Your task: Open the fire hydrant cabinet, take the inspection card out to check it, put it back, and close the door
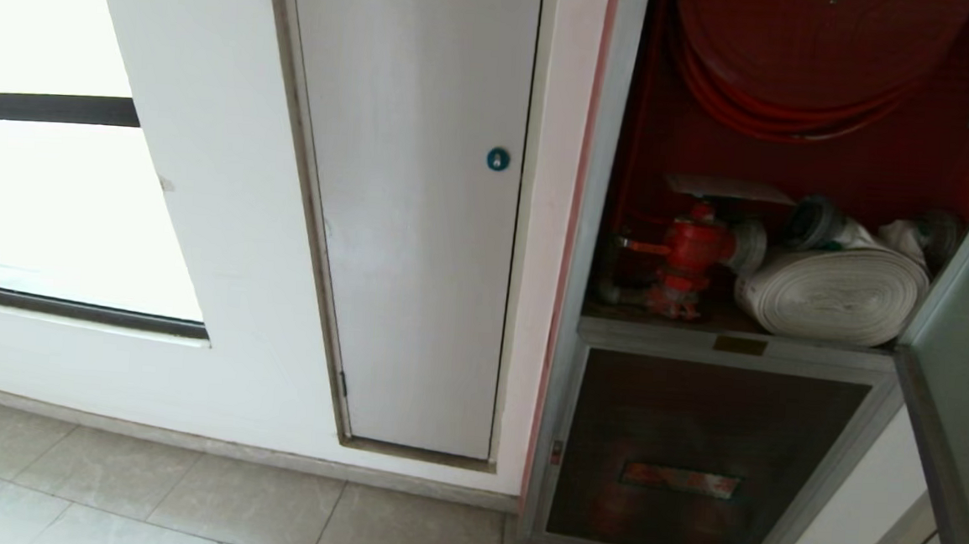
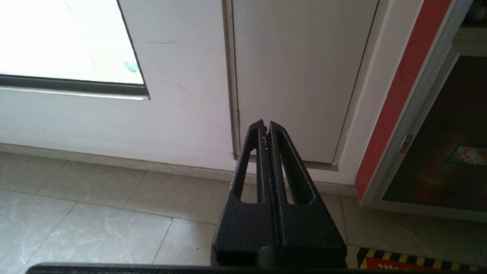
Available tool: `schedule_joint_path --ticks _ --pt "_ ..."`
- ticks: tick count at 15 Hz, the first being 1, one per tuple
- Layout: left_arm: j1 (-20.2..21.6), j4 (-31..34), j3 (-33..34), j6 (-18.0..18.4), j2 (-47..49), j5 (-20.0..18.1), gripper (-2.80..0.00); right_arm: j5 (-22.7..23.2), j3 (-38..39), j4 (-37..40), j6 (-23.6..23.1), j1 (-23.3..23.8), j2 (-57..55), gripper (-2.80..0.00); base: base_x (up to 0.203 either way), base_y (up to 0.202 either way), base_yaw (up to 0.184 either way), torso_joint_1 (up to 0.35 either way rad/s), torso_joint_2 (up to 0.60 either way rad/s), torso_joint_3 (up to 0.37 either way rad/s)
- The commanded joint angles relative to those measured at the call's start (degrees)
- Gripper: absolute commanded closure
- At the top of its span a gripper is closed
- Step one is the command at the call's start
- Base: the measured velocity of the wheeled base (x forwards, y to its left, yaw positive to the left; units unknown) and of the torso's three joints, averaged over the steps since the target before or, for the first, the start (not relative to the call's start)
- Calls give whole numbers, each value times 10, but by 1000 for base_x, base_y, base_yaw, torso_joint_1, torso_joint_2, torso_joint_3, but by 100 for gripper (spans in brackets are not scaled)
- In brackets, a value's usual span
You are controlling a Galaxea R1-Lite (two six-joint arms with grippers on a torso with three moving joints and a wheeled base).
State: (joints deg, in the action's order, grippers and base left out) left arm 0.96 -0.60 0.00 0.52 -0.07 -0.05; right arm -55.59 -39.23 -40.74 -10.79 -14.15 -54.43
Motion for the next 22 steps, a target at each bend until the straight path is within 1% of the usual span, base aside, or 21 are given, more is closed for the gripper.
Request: schedule_joint_path --ticks 1,6,8,10,13,18,22 --pt "0 0 3 0 0 0 0 -12 -4 -3 1 39 -18 0 0 0 0 0 0 0" --pt "0 0 3 0 1 0 0 -41 -13 1 1 67 -10 0 0 0 0 0 0 0" --pt "0 0 3 0 1 0 0 -42 -19 10 1 91 -1 0 0 0 0 0 0 0" --pt "0 0 3 0 0 0 0 -43 -21 24 1 127 11 0 0 0 0 0 0 0" --pt "0 0 3 0 0 0 0 -42 -21 32 1 168 20 0 0 0 0 0 0 0" --pt "0 0 4 0 1 0 0 -51 -20 33 1 195 24 0 0 0 0 0 0 0" --pt "1 0 3 0 1 0 0 -51 -30 45 3 247 7 0 0 0 0 0 0 0"
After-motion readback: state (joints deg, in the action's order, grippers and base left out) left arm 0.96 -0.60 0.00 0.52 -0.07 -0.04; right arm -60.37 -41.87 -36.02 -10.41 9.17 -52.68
